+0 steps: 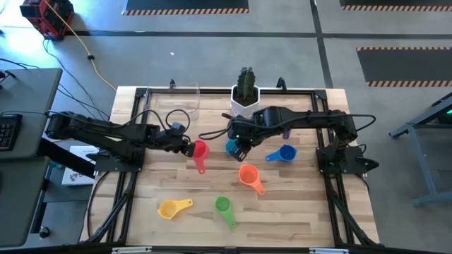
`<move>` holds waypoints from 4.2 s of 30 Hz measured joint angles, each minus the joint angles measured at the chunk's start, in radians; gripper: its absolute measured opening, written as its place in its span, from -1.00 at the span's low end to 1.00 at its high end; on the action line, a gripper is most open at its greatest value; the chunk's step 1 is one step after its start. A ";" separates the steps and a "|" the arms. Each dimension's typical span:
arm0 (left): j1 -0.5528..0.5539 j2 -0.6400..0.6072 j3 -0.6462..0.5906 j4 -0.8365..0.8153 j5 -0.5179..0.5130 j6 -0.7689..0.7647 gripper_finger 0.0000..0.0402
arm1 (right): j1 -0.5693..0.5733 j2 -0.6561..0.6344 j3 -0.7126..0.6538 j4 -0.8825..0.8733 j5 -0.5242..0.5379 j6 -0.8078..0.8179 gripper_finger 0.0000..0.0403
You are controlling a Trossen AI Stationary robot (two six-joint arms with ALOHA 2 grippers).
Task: Nest measuring cups in basket
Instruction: Stack the red measuring cup on the orange measuring cup
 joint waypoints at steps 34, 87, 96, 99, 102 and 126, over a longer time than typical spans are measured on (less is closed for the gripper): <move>-0.147 0.092 0.307 -0.376 0.005 0.370 -0.98 | 0.093 0.003 0.000 0.419 0.035 0.220 -0.38; -0.146 0.235 0.461 -0.221 -0.174 0.532 -0.97 | 0.045 0.126 0.000 0.360 0.073 0.350 -0.79; -0.147 0.234 0.462 -0.206 -0.171 0.541 -0.87 | 0.044 0.129 0.000 0.353 0.070 0.337 -0.98; -0.147 0.234 0.462 -0.208 -0.169 0.545 -0.81 | 0.044 0.129 0.000 0.354 0.069 0.336 -0.98; -0.145 0.234 0.462 -0.202 -0.133 0.579 -0.74 | 0.045 0.129 0.000 0.352 0.060 0.334 -0.99; -0.128 0.186 0.459 -0.134 0.007 0.589 -0.39 | 0.048 0.125 0.000 0.222 -0.035 0.036 -1.00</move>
